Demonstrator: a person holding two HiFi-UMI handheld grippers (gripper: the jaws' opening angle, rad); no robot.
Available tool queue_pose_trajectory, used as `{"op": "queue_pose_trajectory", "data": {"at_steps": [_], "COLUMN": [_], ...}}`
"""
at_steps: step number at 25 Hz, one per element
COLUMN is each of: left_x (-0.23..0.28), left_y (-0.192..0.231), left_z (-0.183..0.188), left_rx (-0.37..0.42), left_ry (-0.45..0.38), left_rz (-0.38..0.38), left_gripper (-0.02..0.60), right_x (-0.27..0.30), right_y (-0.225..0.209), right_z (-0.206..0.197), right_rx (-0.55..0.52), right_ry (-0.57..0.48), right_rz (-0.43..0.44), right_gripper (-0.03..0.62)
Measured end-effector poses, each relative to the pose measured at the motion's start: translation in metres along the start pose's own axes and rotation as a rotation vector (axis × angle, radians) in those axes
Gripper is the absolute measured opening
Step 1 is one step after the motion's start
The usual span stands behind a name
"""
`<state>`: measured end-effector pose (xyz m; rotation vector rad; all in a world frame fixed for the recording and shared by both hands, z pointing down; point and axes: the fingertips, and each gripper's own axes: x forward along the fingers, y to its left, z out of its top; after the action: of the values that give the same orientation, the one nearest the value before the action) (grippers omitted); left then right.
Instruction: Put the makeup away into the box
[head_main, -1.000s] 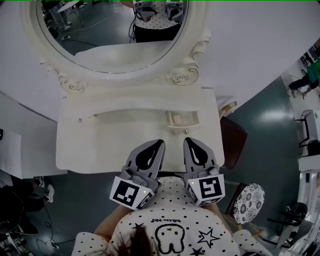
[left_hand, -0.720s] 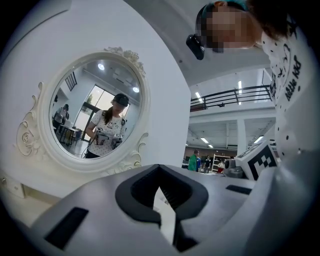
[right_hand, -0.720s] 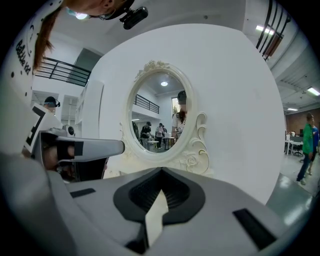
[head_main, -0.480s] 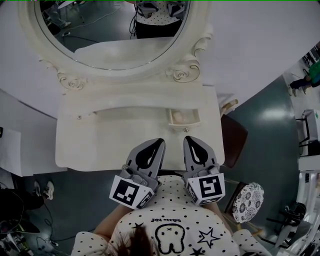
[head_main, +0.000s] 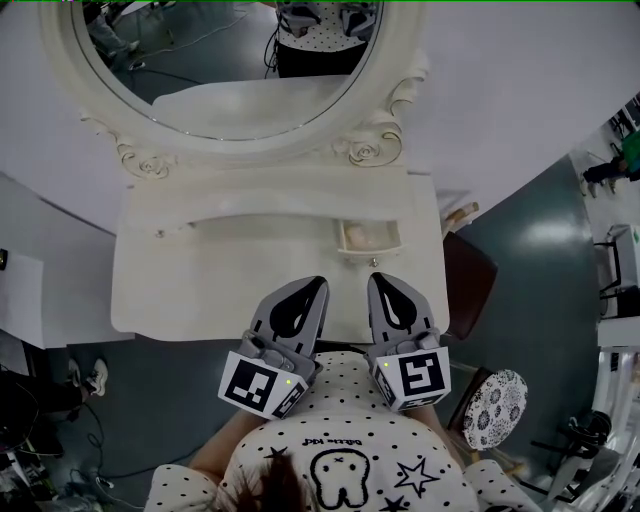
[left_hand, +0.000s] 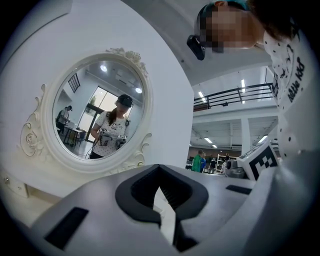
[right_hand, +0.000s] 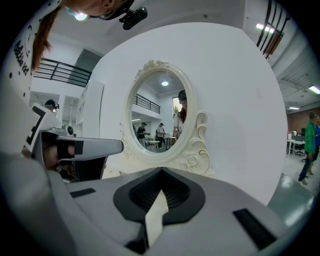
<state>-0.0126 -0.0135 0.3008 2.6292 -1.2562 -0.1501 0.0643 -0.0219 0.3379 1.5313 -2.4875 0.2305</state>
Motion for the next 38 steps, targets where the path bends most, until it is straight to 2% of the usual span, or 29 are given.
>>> {"op": "queue_pose_trajectory", "data": {"at_steps": [19,38], "left_x": [0.002,0.002], "left_y": [0.002,0.001], "left_z": [0.003,0.004], "left_rx": [0.012,0.026], "left_ry": [-0.016,-0.013], "left_rz": [0.062,0.057], "left_gripper": [-0.005,-0.005], "right_x": [-0.008,-0.004], "right_y": [-0.012,-0.010], "right_z": [-0.002,-0.004], "right_rx": [0.013,0.007], "right_ry": [-0.015,-0.008], "right_rz": [0.002,0.016], "right_gripper": [0.008,0.006]}}
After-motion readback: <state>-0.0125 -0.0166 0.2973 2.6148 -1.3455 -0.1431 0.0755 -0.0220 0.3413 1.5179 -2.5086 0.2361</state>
